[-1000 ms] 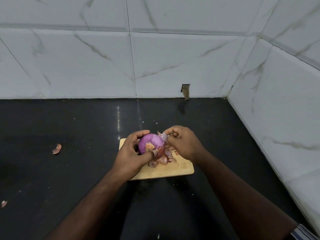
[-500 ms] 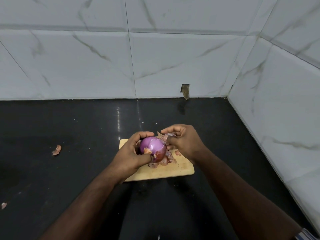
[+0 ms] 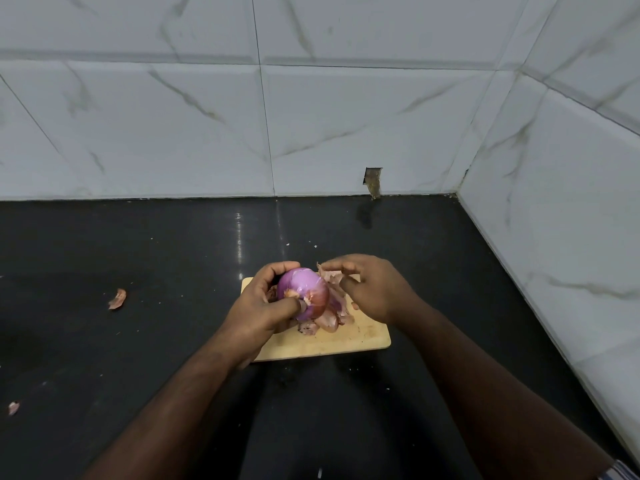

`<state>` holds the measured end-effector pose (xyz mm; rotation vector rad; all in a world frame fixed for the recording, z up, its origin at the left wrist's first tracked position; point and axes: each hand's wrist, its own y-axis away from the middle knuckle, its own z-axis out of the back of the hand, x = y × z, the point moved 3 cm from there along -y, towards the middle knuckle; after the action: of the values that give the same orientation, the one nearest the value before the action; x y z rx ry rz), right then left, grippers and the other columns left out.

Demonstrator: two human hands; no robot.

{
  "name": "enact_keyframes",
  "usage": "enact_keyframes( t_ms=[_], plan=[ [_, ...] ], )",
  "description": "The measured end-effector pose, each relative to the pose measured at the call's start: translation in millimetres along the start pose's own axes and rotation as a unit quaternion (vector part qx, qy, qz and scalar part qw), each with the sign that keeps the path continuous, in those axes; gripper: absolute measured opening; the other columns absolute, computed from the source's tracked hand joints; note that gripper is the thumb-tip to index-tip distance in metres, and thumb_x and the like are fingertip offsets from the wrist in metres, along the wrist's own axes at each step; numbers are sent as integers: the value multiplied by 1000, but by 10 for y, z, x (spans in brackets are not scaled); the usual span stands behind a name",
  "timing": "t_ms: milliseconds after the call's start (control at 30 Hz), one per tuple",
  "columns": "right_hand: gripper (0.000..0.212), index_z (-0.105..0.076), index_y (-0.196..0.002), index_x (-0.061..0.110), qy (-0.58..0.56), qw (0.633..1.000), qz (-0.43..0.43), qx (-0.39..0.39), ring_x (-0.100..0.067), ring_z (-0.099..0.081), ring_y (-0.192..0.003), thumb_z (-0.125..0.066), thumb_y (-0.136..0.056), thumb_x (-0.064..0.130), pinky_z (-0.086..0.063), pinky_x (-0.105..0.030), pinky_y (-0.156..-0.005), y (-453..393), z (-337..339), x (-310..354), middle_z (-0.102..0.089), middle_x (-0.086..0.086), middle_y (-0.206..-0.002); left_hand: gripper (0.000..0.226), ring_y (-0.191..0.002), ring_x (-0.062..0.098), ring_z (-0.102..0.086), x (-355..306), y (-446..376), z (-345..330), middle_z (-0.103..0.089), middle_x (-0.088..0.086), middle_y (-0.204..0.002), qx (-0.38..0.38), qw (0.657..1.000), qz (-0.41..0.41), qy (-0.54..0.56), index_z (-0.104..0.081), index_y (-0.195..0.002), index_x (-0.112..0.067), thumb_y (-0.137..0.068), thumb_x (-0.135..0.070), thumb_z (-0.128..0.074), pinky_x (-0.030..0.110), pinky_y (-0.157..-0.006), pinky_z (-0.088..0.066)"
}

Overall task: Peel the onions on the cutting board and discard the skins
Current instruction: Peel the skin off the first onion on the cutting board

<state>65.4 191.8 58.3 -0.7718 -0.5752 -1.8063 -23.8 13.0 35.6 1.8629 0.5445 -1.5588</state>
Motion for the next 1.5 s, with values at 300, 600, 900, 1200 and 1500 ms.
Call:
enact_keyframes(
  t_ms=[300, 600, 900, 1200, 1500],
  plan=[
    [39, -60, -110, 41, -32, 995, 75, 53, -2, -51, -105, -81, -79, 30, -46, -15, -81, 109, -53, 244, -45, 13, -118, 37, -92, 23, -76, -76, 1, -42, -68, 11, -123, 8, 999, 36, 3, -61, -131, -17, -96, -9, -65, 31, -69, -61],
    [6, -62, -95, 28, 11, 994, 76, 82, -2, -52, -98, -66, -92, 24, -44, -19, -80, 76, -3, 282, -46, 9, -112, 31, -92, 23, -76, -63, 0, -52, -70, 11, -121, 3, 999, 44, 2, -63, -128, -19, -97, -17, -64, 31, -68, -61],
    [16, -55, -91, 30, 14, 993, 100, 65, -4, -53, -90, -58, -97, 16, -47, -20, -76, 83, 48, 185, -46, 16, -103, 28, -89, 24, -75, -54, -35, -41, -72, 16, -117, -4, 998, 49, 31, -65, -127, -15, -100, -18, -61, 34, -68, -62],
    [9, -59, -91, 20, -58, 998, -24, 1, -18, -71, -78, -63, -95, 12, -62, -42, -68, 47, 120, -102, -70, -2, -86, 26, -99, 33, -74, -7, -61, -9, -75, 17, -114, -3, 992, 78, 100, -65, -126, -13, -102, -16, -56, 45, -82, -63],
    [27, -71, -117, 28, 99, 993, -46, 34, 2, -57, -83, -66, -92, 18, -40, -10, -67, 19, -28, -253, -65, 16, -107, 22, -101, 39, -74, -8, -41, -16, -77, 15, -107, -26, 979, 101, 173, -67, -120, -12, -102, -18, -56, 51, -82, -62]
  ],
)
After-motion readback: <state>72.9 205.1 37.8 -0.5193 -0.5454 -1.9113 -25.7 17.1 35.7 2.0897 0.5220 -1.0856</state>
